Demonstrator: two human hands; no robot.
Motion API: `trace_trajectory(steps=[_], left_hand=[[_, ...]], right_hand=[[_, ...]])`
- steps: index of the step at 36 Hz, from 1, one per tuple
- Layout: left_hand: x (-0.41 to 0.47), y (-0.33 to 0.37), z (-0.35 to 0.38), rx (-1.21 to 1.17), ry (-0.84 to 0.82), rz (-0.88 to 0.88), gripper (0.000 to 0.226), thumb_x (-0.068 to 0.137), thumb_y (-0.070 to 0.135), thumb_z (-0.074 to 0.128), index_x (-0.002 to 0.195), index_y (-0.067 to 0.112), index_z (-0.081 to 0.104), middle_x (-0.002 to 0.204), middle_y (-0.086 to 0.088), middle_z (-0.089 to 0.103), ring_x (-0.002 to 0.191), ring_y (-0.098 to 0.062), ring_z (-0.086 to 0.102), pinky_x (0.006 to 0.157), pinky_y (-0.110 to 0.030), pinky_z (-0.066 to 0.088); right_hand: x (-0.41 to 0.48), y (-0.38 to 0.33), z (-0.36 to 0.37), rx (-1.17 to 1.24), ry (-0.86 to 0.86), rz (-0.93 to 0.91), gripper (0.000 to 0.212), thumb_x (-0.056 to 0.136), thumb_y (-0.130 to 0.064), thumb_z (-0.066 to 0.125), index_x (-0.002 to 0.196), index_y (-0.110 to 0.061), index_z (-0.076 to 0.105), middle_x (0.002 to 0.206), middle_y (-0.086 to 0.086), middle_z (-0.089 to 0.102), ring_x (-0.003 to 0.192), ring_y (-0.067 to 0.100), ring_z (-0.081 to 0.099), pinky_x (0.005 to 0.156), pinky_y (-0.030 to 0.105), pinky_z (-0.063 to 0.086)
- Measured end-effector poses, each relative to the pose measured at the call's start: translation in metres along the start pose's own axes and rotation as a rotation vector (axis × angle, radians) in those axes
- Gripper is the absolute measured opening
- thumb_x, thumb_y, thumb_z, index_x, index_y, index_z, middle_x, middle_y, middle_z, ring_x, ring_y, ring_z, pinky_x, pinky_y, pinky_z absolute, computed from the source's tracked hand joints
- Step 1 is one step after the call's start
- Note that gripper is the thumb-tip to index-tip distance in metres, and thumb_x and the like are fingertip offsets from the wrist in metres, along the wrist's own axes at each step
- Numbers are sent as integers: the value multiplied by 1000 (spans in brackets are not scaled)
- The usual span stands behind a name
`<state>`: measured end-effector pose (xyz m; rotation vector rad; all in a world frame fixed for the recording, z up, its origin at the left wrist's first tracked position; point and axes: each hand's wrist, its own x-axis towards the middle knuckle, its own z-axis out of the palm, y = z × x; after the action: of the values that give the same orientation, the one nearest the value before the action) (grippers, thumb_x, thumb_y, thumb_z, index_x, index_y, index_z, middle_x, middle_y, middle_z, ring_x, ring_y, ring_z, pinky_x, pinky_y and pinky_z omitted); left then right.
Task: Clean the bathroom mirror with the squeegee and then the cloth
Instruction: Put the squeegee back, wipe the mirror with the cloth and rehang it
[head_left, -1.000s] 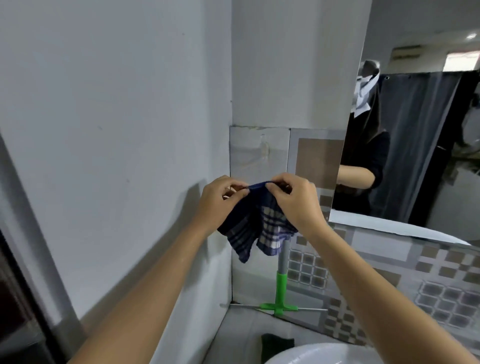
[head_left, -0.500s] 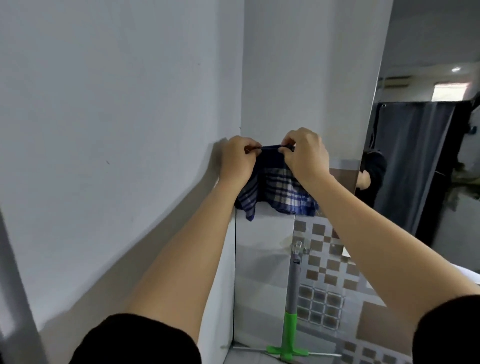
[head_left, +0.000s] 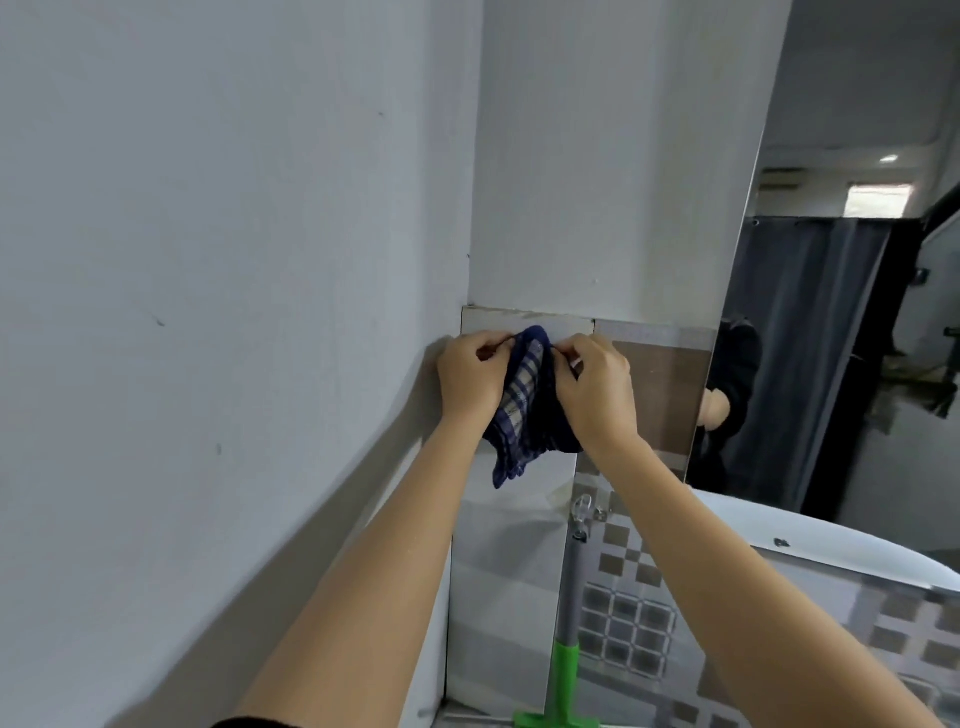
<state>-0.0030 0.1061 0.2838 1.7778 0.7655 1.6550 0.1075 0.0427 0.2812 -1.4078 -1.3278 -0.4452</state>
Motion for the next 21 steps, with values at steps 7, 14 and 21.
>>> trace_trajectory(steps=[7, 14, 21], left_hand=[[-31, -6, -4, -216, -189, -19, 22, 95, 30, 50, 113, 26, 62, 106, 15, 65, 97, 7, 58, 81, -9, 45], [-38, -22, -5, -251, -326, -10, 38, 94, 34, 50, 132, 28, 48, 128, 7, 57, 117, -5, 53, 98, -28, 46], [-37, -31, -2, -176, -286, 44, 38, 95, 29, 50, 133, 23, 48, 122, 3, 62, 110, -7, 58, 93, -25, 48]], right_hand=[[-16, 0, -2, 144, -70, 59, 30, 95, -24, 47, 119, -12, 61, 103, 1, 54, 101, 18, 50, 86, 23, 38], [-19, 1, 0, 169, -166, 65, 29, 95, -27, 49, 118, -14, 60, 105, 7, 53, 94, 17, 50, 75, 8, 38], [-22, 12, 14, 157, -93, 2, 26, 95, -14, 48, 115, -5, 62, 103, 12, 58, 86, 15, 51, 69, 2, 37]])
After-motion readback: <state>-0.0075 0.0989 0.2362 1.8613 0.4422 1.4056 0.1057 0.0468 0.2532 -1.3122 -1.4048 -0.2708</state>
